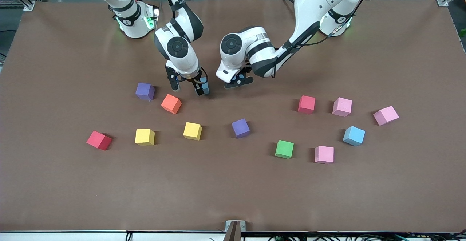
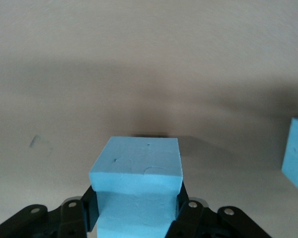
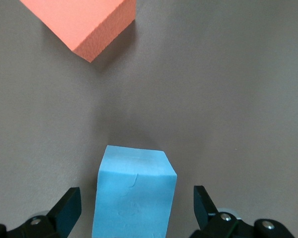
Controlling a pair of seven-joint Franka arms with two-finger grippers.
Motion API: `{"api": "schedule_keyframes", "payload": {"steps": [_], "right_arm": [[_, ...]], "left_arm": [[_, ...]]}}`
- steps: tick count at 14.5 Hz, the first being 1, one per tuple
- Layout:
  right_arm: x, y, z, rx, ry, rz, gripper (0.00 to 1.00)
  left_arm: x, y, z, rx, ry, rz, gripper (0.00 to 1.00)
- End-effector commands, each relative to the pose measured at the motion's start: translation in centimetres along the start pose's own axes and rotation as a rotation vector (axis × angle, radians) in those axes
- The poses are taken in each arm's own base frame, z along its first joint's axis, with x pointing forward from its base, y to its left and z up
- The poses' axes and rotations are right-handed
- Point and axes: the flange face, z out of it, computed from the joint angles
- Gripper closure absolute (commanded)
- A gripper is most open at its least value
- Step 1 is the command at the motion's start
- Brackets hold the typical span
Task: Arrange 11 blocks into digit 3
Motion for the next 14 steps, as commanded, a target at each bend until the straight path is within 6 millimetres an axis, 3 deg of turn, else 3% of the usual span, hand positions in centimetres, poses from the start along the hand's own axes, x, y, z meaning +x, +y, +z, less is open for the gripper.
{"api": "schedule_keyframes", "payload": {"steps": [1,6,8,11,12,14], "right_arm": [[-0.1,0.0,1.2,0.006,-0.008,0.026,0.00],[-0.1,0.1,1.8,-0.002,-0.004,0.032,0.17],[-0.2,0.1,1.7,0.002,-0.006,0.031,0.35],[-0.1,0.0,1.6,0.003,-0.006,0.038,0.90],[0.0,0.0,1.2,0.003,-0.008,0.049,0.99],[0.5,0.0,0.1,0.013,-0.014,0.116,1.00]], "left_arm": [[0.3,0.5,0.0,0.018,0.007,0.107,0.58],[0.2,0.7,0.6,0.018,-0.001,0.223,0.57],[0.7,0.9,0.7,0.016,0.016,0.235,0.56],[0.8,0.9,1.0,0.018,0.011,0.220,0.57],[0.8,0.9,1.1,0.018,0.007,0.209,0.57],[0.9,0.8,1.6,0.022,0.003,0.159,0.57]]}}
